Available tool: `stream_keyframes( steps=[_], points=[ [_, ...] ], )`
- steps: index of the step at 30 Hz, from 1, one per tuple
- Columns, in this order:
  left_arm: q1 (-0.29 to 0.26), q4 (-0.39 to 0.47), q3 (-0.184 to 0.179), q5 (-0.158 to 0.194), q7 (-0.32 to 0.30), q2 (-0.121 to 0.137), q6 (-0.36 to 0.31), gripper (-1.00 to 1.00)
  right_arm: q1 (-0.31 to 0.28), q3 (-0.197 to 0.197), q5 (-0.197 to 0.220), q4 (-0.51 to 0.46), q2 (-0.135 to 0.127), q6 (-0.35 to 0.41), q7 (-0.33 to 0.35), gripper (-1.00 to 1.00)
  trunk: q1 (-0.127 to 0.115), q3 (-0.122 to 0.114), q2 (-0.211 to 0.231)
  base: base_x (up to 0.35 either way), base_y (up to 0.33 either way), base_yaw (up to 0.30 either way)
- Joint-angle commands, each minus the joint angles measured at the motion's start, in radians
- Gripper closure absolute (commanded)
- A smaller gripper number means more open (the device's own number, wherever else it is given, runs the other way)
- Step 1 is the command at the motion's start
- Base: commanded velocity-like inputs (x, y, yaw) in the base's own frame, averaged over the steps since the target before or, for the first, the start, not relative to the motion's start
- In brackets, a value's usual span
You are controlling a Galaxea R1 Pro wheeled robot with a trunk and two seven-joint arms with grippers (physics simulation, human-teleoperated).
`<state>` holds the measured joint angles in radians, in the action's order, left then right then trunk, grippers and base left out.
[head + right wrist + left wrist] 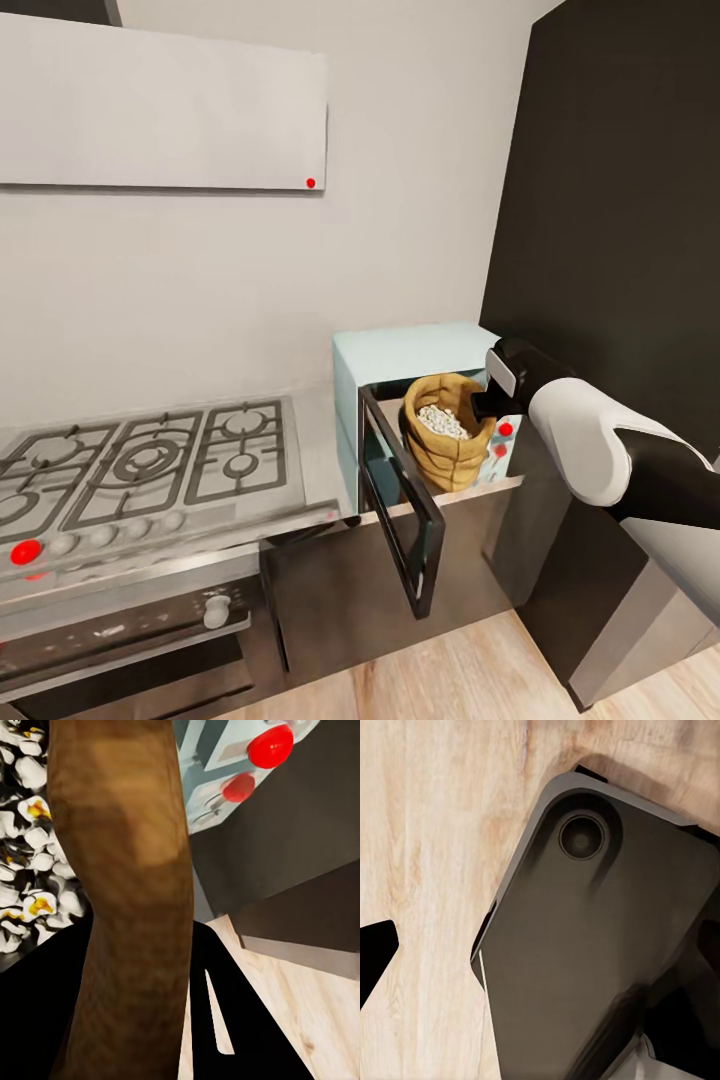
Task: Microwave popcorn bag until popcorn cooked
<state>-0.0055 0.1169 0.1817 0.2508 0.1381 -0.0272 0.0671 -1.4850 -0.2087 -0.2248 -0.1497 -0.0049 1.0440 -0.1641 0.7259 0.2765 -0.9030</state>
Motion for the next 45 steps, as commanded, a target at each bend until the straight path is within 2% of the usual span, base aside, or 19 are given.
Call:
stream_keyframes(
  steps=[1,9,28,45],
  points=[
    [-0.001,0.0,0.001,0.007,0.001,0.0,0.003,-1.0,-0.002,-0.017,0.001,-0.014,0.0,0.003,-0.002,1.0,0.0,0.001,-0.001,0.008,0.0,0.0],
    [0.0,0.0,0.001,0.005,0.001,-0.001,0.004,-1.0,-0.002,-0.016,-0.002,-0.014,0.0,0.003,-0.002,1.0,0.0,0.001,-0.001,0.024,0.0,0.0],
    [0.0,0.0,0.002,0.005,0.0,0.0,0.004,-1.0,-0.002,-0.017,0.0,-0.014,0.009,0.003,0.0,1.0,0.0,0.001,-0.001,0.218,0.037,0.0],
    [-0.001,0.001,0.002,0.006,0.0,-0.001,0.004,-1.0,-0.002,-0.017,-0.001,-0.014,0.008,0.003,0.001,1.0,0.0,0.001,-0.001,0.02,0.037,0.0]
  ],
)
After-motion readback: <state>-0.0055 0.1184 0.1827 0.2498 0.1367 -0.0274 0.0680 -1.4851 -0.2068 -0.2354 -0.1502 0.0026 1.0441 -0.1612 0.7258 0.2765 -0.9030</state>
